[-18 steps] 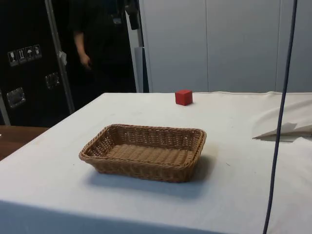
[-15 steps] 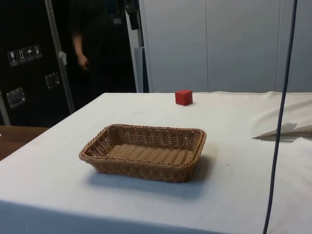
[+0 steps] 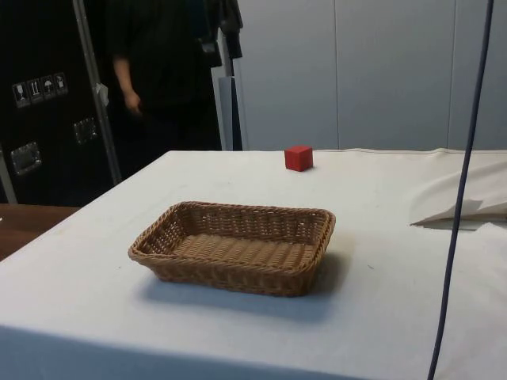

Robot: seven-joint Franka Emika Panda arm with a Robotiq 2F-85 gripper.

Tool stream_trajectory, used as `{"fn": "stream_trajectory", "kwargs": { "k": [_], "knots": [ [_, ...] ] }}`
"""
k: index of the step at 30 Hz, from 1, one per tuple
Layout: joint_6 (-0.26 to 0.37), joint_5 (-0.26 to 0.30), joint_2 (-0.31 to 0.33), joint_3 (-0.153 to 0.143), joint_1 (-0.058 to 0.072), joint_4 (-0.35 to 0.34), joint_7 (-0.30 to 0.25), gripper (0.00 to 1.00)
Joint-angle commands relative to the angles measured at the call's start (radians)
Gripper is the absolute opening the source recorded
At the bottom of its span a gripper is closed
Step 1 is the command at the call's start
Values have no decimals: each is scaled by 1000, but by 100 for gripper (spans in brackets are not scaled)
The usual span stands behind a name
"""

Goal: Pick up the cube and place it into the basket.

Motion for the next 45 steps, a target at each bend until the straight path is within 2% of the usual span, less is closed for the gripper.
{"fn": "stream_trajectory", "kwargs": {
  "k": [1, 2, 7, 10, 11, 12, 18, 20, 22, 28, 29, 30, 36, 37, 38, 41, 42, 43, 45],
  "knots": [
    [20, -4, -7, -5, -1, -23, -2, 100],
    [44, -11, -17, -10, -4, -43, -7, 100],
    [88, -26, -36, -35, -6, -95, -24, 100],
    [107, -34, -41, -51, -7, -116, -35, 100],
    [94, -28, -36, -51, -3, -108, -32, 100],
    [113, -36, -42, -57, -8, -121, -39, 100],
    [151, -52, -46, -100, -8, -157, -70, 100],
    [138, -46, -38, -103, -4, -148, -70, 100],
    [167, -58, -46, -118, -9, -169, -83, 100],
    [211, -73, -43, -162, -10, -197, -113, 100],
    [194, -65, -39, -160, -5, -189, -110, 100],
    [218, -74, -42, -168, -10, -202, -118, 100],
    [272, -85, -33, -209, -10, -223, -143, 100],
    [257, -78, -33, -208, -6, -220, -141, 100],
    [285, -87, -30, -218, -9, -227, -147, 100],
    [308, -90, -24, -232, -10, -233, -153, 100],
    [295, -84, -26, -232, -6, -230, -152, 100],
    [316, -91, -22, -237, -10, -235, -155, 100],
    [340, -93, -14, -251, -10, -239, -159, 100]
  ]
}}
